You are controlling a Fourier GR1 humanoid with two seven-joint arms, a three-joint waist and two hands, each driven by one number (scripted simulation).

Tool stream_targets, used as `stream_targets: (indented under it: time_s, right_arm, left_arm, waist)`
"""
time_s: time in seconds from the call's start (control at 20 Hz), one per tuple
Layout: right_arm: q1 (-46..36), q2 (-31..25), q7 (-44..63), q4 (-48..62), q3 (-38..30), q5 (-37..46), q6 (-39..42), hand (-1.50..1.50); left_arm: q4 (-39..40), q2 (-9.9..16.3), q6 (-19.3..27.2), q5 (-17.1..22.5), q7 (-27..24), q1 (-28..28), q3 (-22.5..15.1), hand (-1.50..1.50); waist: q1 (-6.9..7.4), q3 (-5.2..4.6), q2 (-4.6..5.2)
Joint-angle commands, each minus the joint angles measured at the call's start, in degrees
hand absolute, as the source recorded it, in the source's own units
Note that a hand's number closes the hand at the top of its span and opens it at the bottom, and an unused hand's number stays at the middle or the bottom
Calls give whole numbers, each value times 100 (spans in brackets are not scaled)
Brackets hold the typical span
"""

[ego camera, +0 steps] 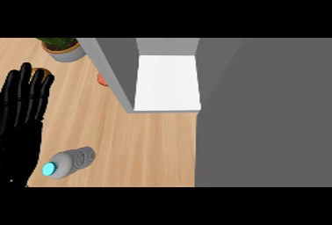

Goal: Pick up the bottled water, place it into the cabinet and close the cabinet

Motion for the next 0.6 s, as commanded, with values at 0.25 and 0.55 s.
stream_targets:
  time_s: [0.25, 0.55]
  right_arm:
    - [1064, -15, 155, -814, -113, -241, 119, -150]
    - [1520, -322, 907, -1454, 581, -1206, 1018, -150]
  left_arm:
    - [-481, 396, -1179, 1612, -1663, 1383, 1222, -150]
    - [-942, 103, -1643, 2813, -894, 2734, 1183, -150]
  waist:
    - [182, 235, -243]
    - [229, 241, -239]
